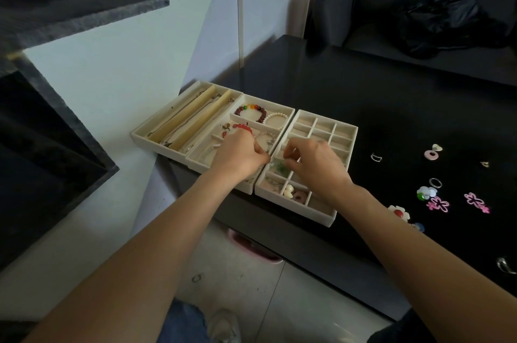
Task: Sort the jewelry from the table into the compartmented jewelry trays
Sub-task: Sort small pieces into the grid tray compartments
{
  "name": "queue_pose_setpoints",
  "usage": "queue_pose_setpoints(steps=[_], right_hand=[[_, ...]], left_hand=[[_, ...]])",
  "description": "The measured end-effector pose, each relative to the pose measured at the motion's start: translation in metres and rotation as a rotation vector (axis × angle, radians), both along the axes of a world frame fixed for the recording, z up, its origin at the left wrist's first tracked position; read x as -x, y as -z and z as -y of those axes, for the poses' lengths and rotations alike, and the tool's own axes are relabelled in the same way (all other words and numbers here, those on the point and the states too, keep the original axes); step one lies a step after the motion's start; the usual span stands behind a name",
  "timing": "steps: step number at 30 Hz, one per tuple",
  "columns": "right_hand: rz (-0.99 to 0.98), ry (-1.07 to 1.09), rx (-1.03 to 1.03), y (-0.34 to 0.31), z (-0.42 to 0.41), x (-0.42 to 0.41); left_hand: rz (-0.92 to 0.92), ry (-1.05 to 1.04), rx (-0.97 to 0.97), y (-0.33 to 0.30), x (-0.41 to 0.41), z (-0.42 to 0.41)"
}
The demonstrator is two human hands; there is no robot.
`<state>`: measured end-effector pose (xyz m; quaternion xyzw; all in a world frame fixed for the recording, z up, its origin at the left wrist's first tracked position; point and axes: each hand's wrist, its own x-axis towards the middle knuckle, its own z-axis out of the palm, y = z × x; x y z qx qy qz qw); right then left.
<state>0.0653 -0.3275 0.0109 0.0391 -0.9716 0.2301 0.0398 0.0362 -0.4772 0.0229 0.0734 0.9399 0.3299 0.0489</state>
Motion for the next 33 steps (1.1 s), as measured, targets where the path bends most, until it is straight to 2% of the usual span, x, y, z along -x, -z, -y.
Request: queue_pose_setpoints(steps=[7, 14, 22, 33], right_hand=[[-0.051, -0.011, -0.11, 0.001, 0.003, -0.003], [0.074, -0.022, -0.135, -0.002, 0.0, -0.002], [0.149, -0.03, -0.081, -0.007, -0.003, -0.002], [0.159, -0.046, -0.042, -0.011, -0.003, -0.004]], left_hand=[[-0.011, 0.008, 0.022, 0.002, 0.002, -0.003], [0.013, -0.061, 0.014, 0.007, 0.007, -0.003], [0.089, -0.086, 0.021, 0.013, 0.01, -0.007], [0.08, -0.094, 0.049, 0.01, 0.008, -0.008]])
